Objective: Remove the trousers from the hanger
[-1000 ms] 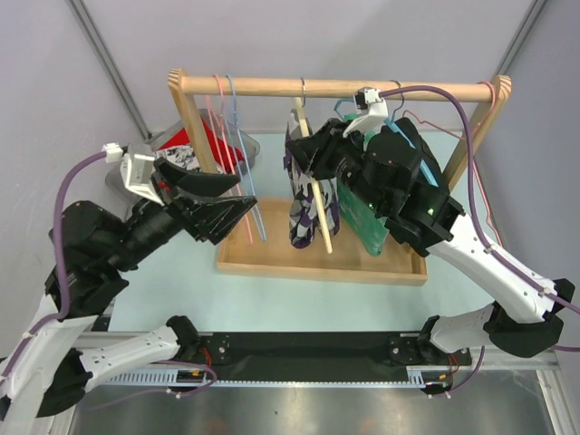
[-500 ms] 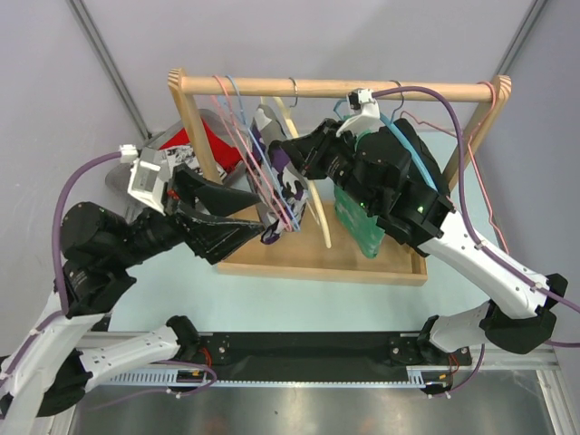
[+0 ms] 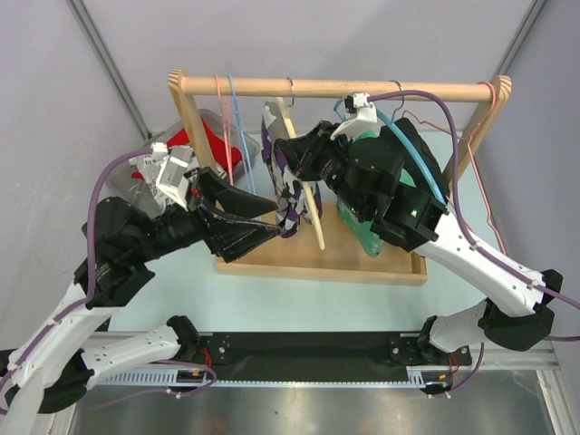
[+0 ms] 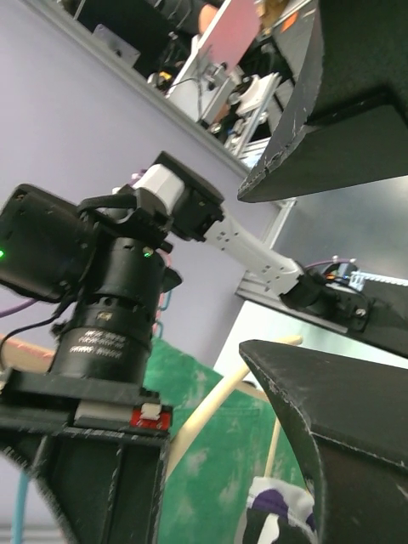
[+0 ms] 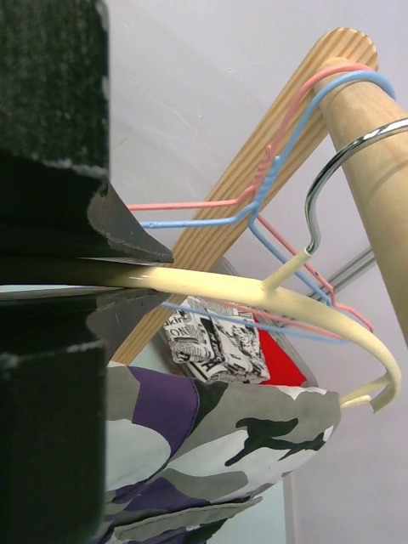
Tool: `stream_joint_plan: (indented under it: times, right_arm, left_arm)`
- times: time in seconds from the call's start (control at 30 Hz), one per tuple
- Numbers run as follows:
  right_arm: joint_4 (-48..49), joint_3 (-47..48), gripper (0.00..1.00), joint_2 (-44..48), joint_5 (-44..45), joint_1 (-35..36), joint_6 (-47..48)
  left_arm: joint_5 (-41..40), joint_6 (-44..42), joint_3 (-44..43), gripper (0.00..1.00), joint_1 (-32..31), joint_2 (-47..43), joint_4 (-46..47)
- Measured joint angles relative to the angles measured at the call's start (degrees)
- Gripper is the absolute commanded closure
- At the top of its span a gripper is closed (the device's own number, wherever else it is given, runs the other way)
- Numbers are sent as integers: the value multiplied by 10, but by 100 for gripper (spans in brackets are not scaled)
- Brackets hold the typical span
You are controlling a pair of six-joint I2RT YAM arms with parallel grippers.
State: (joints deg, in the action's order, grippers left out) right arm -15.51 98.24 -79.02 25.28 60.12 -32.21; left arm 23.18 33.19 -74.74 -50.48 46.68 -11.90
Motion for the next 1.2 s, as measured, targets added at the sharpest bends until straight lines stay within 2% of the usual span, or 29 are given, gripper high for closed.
stream_joint_plan:
  times: [0.2, 0.57, 0.93, 1.1, 1.2]
  right_arm:
    - [2, 18, 100, -7, 23, 19, 24]
    - [4, 38, 100, -7, 19, 79, 66]
    - [8, -133, 100, 134, 55, 114, 67]
    - [9, -191, 100, 191, 93, 113, 65]
    - [8, -201, 100, 205, 118, 111, 63]
  left_arm:
    - [-16, 1, -11, 28, 0, 6, 9]
    - [42, 55, -10, 28, -5, 47, 64]
    - [65, 99, 11, 30, -50, 57, 133]
    - [15, 86, 30, 31, -89, 76, 139]
    - [-44, 56, 31, 31, -120, 101, 122]
